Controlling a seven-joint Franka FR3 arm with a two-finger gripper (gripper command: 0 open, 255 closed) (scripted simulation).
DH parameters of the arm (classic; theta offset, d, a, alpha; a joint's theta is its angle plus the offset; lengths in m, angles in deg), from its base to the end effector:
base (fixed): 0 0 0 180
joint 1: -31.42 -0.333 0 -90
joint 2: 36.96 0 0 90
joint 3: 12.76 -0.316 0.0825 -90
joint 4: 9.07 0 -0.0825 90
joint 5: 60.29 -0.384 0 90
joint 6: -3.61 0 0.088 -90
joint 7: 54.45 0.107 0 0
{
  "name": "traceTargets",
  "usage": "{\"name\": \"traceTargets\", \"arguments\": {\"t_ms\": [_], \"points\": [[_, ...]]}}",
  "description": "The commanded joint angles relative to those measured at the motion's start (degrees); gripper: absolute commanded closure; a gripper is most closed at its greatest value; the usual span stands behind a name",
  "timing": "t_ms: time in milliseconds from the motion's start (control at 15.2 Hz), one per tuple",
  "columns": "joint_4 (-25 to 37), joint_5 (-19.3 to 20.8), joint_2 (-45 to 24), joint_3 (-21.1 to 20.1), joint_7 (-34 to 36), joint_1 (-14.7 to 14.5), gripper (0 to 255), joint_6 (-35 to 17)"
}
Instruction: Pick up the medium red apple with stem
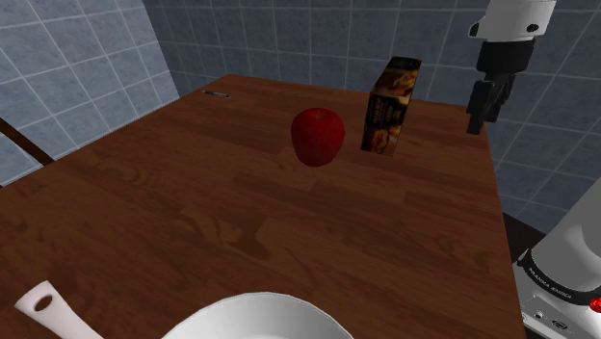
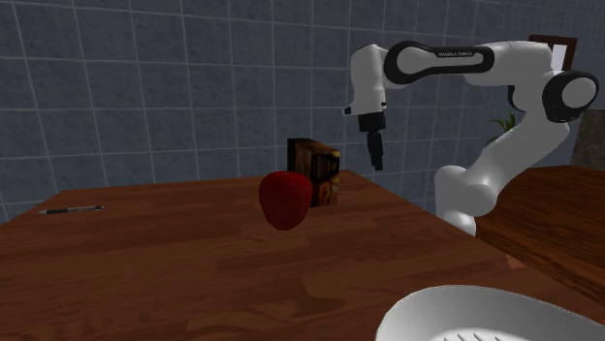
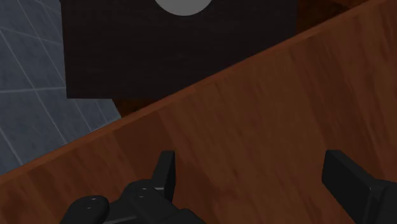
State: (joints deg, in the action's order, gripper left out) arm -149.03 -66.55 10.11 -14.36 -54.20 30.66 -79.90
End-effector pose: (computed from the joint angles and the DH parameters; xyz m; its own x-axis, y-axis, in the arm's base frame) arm 0.2813 0.0263 0.5521 0.9859 0.0365 -0.1631 0.0223 -0.9959 -0.0878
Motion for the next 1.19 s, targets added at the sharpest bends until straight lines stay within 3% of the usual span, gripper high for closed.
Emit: {"name": "traceTargets", "arguments": {"t_ms": [0,594,1122], "points": [[0.00,0.00,0.00,0.00,0.00,0.00,0,0.00],[10.95,-11.04,-8.87,-11.88,24.98,1.94,0,-0.57],[25.43,-14.96,-21.69,-21.22,47.22,5.29,0,-2.93]]}}
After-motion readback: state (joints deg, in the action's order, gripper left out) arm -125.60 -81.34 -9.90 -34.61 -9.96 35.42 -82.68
